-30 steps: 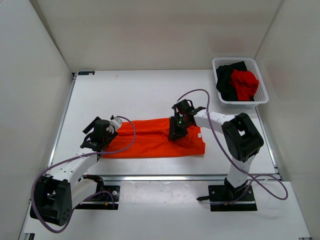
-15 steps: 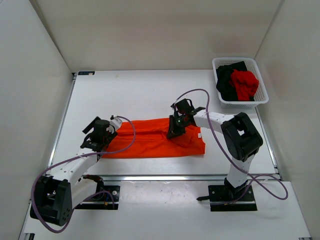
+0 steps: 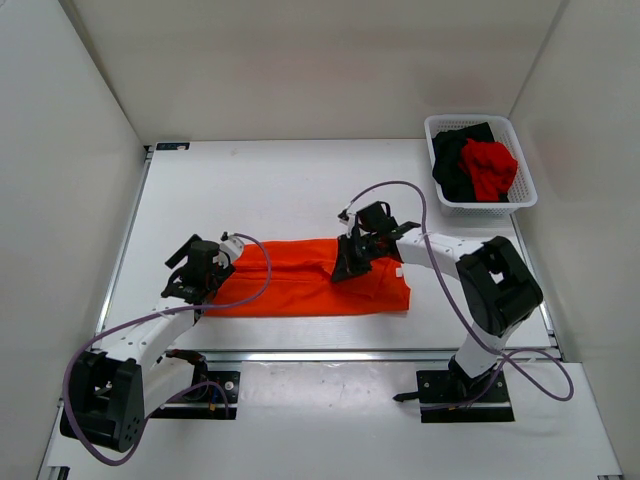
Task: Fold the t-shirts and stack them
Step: Fold the other side of the tshirt into a rectangle
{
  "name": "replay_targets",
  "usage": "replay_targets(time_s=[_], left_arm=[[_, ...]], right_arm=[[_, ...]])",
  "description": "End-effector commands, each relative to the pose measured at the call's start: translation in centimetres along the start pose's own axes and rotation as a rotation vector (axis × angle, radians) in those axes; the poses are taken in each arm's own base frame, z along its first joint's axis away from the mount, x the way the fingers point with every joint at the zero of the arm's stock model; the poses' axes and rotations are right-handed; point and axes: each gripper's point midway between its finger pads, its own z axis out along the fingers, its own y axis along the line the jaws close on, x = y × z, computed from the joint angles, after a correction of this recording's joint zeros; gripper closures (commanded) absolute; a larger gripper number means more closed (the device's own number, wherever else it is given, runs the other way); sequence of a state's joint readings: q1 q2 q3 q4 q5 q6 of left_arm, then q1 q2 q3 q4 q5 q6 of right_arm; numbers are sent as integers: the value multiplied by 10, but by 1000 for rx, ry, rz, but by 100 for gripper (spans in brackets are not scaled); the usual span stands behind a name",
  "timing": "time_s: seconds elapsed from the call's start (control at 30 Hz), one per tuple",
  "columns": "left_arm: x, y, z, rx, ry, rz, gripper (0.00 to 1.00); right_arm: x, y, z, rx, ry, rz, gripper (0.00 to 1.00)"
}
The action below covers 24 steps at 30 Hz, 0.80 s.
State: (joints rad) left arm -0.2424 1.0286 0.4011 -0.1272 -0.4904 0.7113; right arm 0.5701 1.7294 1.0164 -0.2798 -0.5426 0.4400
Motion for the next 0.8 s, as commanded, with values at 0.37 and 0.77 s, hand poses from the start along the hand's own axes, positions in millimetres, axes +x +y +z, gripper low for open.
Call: replay_targets(time_s=[0.37,0.77], left_arm=[[-2,5,0,-27,-13,13,5],[-16,51,3,-94,5,-173,11]], right_arm=[[15,42,-4,-207,49,-210,72],[-40,-19,-80,26,-238,-17,77]])
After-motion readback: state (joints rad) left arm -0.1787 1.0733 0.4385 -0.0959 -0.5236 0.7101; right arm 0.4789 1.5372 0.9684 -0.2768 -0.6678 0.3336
